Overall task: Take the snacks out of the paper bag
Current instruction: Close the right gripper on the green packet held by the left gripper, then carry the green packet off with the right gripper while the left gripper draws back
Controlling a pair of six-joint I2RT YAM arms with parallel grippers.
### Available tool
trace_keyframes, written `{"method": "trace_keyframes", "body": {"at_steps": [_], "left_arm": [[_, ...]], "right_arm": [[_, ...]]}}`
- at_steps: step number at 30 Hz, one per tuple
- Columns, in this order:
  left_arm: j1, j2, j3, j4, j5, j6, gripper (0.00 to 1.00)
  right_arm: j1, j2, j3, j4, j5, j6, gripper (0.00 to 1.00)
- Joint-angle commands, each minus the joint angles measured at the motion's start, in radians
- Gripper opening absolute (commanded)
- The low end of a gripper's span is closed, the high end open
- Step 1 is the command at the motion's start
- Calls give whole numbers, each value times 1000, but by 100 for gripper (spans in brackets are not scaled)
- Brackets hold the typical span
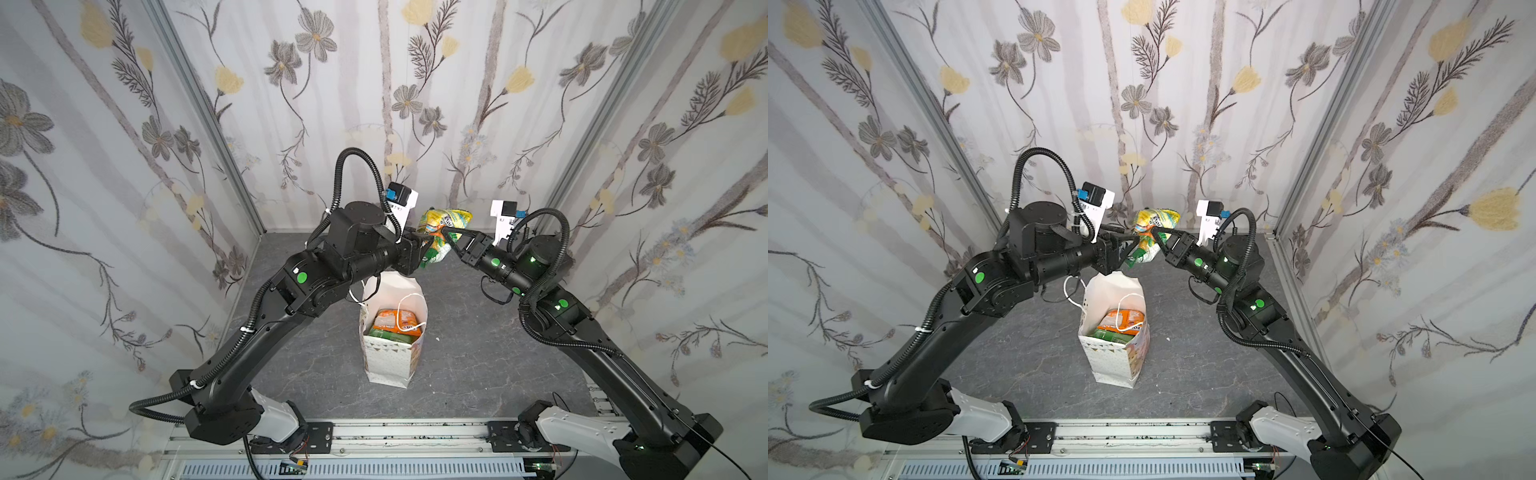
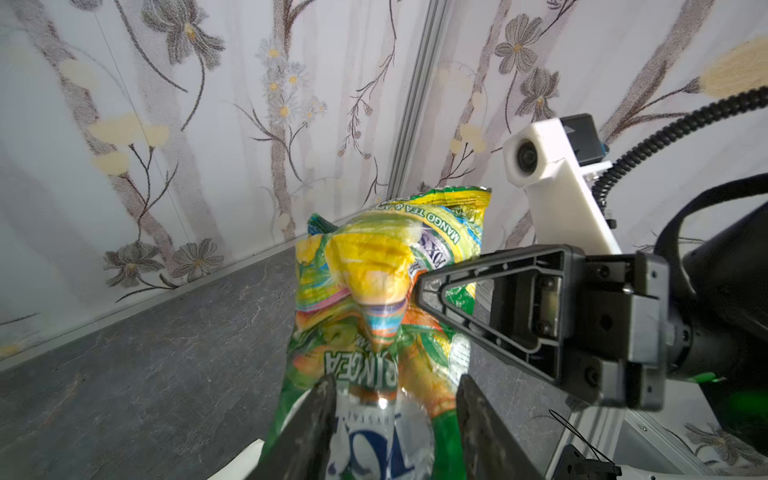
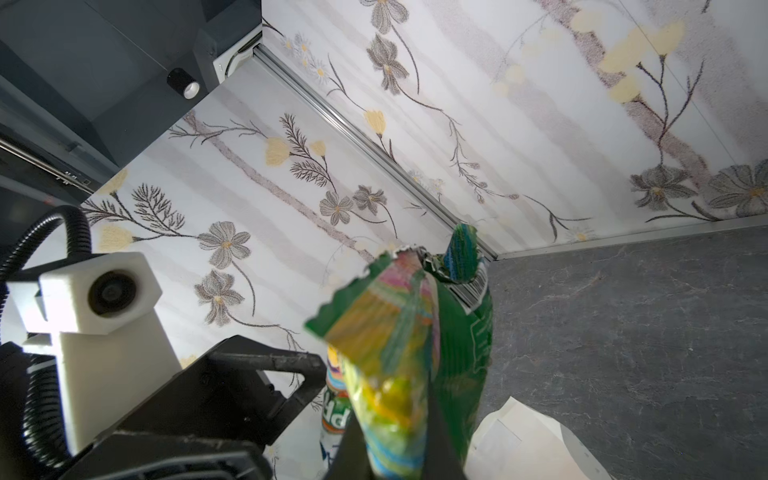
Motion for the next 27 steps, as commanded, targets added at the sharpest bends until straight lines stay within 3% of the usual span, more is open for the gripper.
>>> {"method": "trace_keyframes", "body": {"at_steps": [1, 16, 27], "left_arm": [[-1, -28, -19, 38, -10, 23, 55], [-2, -221, -230, 55, 94, 136, 94], [-1, -317, -361, 15, 82, 137, 100]], "right_arm": [[-40, 15, 8, 76, -39, 13, 0], [-363, 166, -78, 154, -236, -5, 0], [-484, 405, -140, 184, -335, -80, 0]]}}
